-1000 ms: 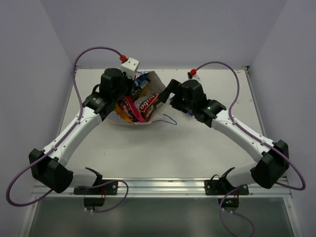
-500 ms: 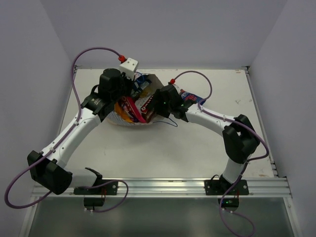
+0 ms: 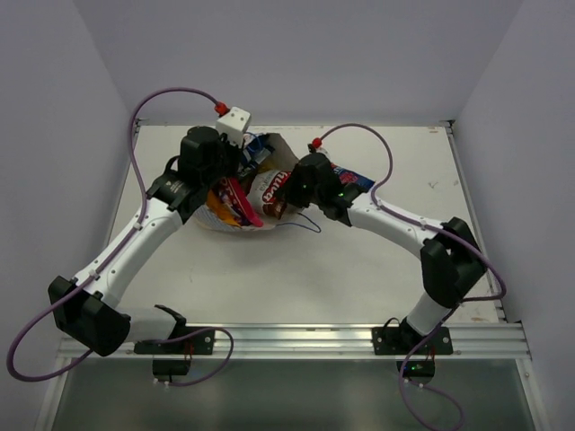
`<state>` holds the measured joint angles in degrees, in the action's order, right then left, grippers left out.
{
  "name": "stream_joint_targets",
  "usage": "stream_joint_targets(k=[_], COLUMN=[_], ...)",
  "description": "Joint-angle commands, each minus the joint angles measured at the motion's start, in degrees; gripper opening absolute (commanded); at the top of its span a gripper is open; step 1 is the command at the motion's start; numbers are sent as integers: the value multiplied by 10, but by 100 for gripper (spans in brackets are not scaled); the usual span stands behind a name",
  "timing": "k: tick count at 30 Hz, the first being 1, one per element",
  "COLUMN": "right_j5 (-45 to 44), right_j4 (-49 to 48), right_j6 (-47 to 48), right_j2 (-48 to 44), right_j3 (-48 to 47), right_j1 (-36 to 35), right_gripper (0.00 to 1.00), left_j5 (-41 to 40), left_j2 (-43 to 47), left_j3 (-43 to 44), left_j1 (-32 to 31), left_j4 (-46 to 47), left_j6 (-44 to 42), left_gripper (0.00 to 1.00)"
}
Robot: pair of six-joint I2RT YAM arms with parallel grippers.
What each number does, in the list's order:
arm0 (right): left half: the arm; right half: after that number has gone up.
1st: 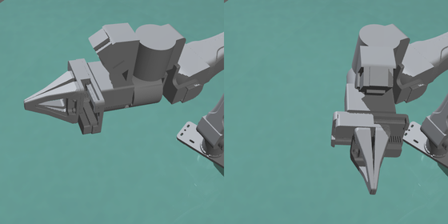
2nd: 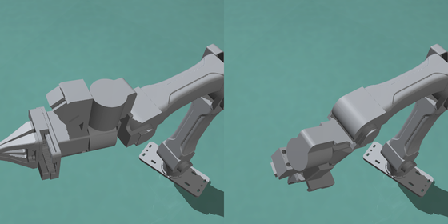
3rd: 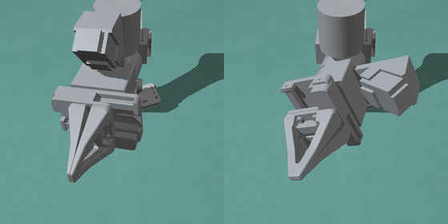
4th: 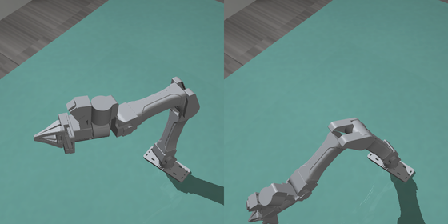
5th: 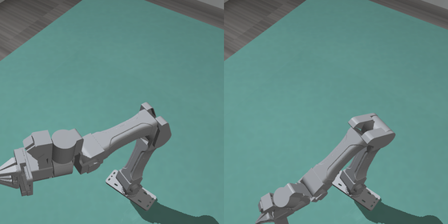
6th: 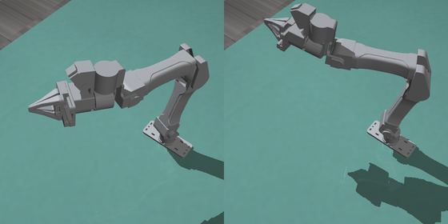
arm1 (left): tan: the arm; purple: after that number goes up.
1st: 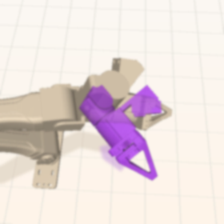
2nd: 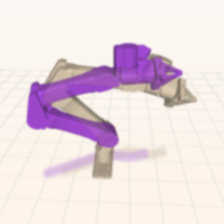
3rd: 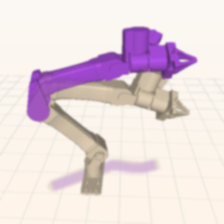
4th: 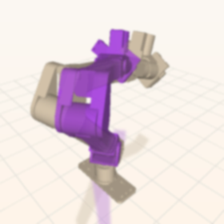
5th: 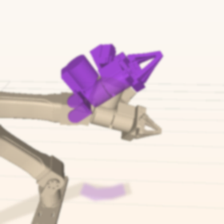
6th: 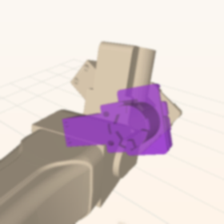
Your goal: Take the snacks out of the paper bag
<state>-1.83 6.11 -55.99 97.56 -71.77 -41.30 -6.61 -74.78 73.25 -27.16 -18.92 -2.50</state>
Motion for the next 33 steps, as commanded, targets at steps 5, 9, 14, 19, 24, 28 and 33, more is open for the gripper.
stream_joint_targets(k=[5, 9, 14, 19, 24, 28, 33], right_j5=[27, 34, 47, 131, 191, 274, 417], right_j4=[12, 78, 130, 167, 176, 156, 32], right_j6=[74, 117, 180, 194, 216, 248, 255], right_j2=[-160, -198, -265, -329, -357, -300, -182], right_j3=[-30, -70, -97, -124, -141, -145, -137], right_j1=[0, 0, 10, 102, 226, 320, 410], right_gripper=[0, 0, 0, 0, 0, 0, 0], left_j5=[-57, -67, -81, -83, -89, -84, -74], left_j2=[9, 1, -1, -5, -6, -5, -3], left_j3=[0, 4, 6, 12, 11, 14, 18], left_j1=[1, 1, 2, 1, 1, 1, 2], left_j4=[-29, -32, -35, -37, -39, -39, -43], left_j6=[6, 7, 7, 8, 7, 7, 9], left_gripper=[0, 0, 0, 0, 0, 0, 0])
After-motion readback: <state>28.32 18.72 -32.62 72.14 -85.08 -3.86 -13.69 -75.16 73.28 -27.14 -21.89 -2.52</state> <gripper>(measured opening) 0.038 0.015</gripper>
